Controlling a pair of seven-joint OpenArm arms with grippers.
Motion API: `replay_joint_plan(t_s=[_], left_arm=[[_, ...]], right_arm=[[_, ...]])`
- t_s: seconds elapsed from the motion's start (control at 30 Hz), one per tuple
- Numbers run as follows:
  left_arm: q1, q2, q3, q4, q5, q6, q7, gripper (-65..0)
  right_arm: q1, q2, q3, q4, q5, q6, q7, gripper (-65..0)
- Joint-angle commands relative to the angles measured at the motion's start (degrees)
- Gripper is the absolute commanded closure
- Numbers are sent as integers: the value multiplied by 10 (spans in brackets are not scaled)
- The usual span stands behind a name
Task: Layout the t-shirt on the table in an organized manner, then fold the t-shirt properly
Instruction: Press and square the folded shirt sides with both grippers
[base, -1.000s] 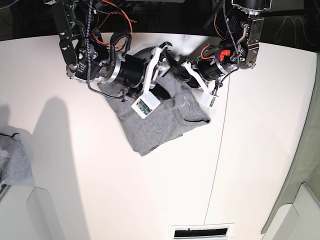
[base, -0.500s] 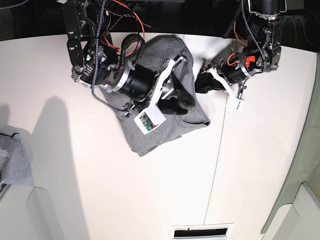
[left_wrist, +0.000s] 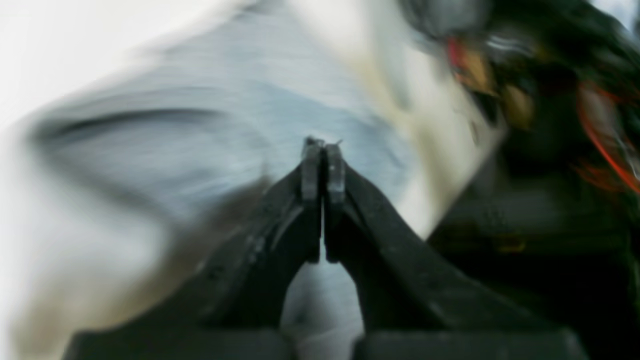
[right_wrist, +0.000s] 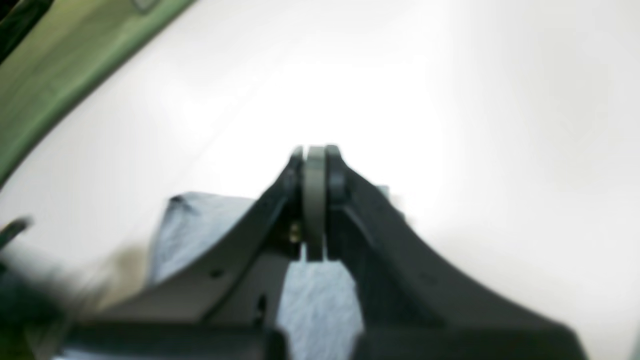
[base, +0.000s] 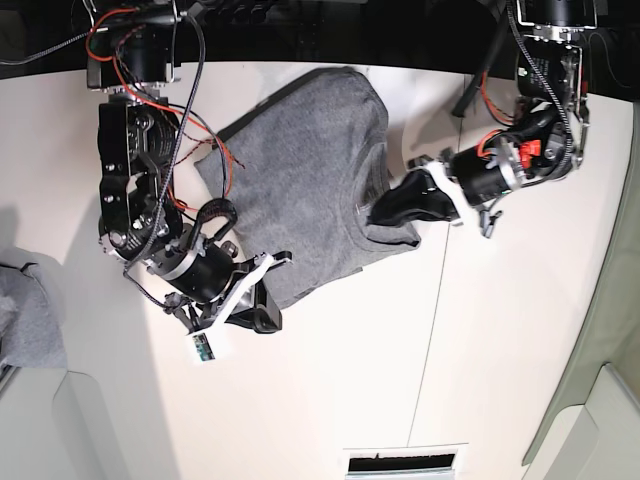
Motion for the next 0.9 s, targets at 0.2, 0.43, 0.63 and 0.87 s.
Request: replay_joint_plan(t_s=[0.2,0.43,0.63,0.87], left_arm=[[0,19,175,16,107,-7,-59,-13],[12,18,183,-70,203,-7,-100,-13],[-1,18,90,-153,219,-7,-111,-13],[-72,8,24,-203,223,-7,-110,-13]], right_arm=[[126,-25,-11,-222,-42,15,50,0],[151,-9,-87,-309,-44,31,48,0],[129,31,-129,-305,-38,31,33,0],[26,79,-128,-197,64,31,-19,0]])
